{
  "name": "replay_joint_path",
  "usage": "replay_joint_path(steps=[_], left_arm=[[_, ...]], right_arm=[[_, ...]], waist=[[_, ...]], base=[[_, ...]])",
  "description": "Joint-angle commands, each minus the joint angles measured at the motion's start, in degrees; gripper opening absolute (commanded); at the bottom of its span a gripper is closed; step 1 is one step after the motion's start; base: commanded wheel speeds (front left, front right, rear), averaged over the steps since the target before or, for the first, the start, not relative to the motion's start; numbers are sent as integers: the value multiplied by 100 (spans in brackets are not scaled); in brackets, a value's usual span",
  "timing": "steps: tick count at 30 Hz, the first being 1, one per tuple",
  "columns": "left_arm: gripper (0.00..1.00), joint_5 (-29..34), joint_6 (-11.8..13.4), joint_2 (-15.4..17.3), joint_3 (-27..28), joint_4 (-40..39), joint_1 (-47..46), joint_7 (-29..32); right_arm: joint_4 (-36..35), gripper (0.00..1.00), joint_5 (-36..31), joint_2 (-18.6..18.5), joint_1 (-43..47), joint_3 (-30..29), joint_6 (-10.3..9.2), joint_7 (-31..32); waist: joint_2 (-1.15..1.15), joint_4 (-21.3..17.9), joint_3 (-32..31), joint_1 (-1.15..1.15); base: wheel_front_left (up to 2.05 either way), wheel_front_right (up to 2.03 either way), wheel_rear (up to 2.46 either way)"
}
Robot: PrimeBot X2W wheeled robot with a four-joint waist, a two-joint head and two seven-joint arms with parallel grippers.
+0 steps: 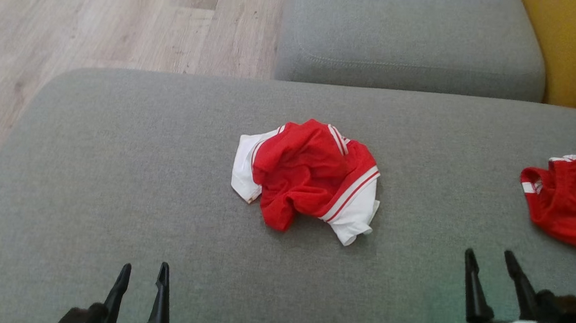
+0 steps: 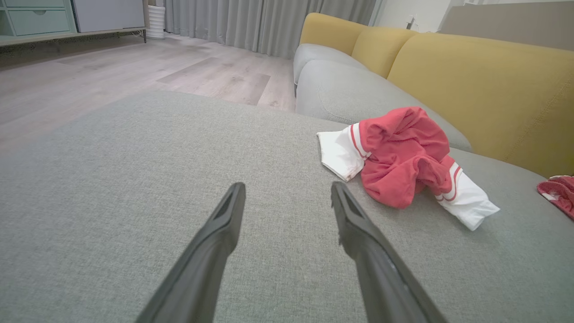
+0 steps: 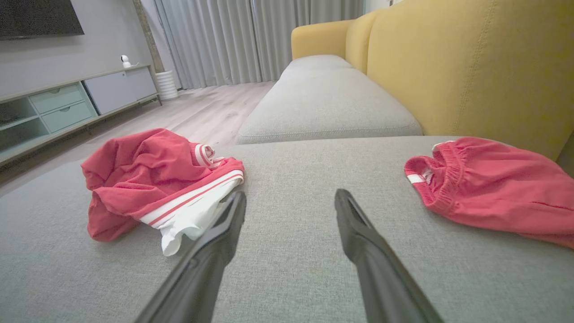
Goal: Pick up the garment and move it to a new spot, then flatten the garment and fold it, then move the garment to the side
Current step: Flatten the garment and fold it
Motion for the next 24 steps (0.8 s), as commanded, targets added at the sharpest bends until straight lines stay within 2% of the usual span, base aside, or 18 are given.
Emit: replay_joint_path(steps=[1,11,18,24], left_arm=[[100,20,33,104,163,-189,-307,-19],[100,203,-53,-46,-45,-211,-769,-26],[100,306,-99,-219,-135,-186,-1085,-99],[100,354,-134,-342,-138,-113,-1239,-181]], right_arm=[[-187,100,-39,-40,-437,93,39,9],[205,100,-538,-40,-1952,-119,39,688],[1167,100,-928,-60,-3055,-367,39,1303],[2158,100,-950,-289,-3586,-456,39,1747]], waist=[[0,28,50,0],[0,582,590,0],[0,1163,1175,0],[0,1556,1496,0]], base=[[0,0,0],[0,0,0],[0,0,0],[0,0,0]])
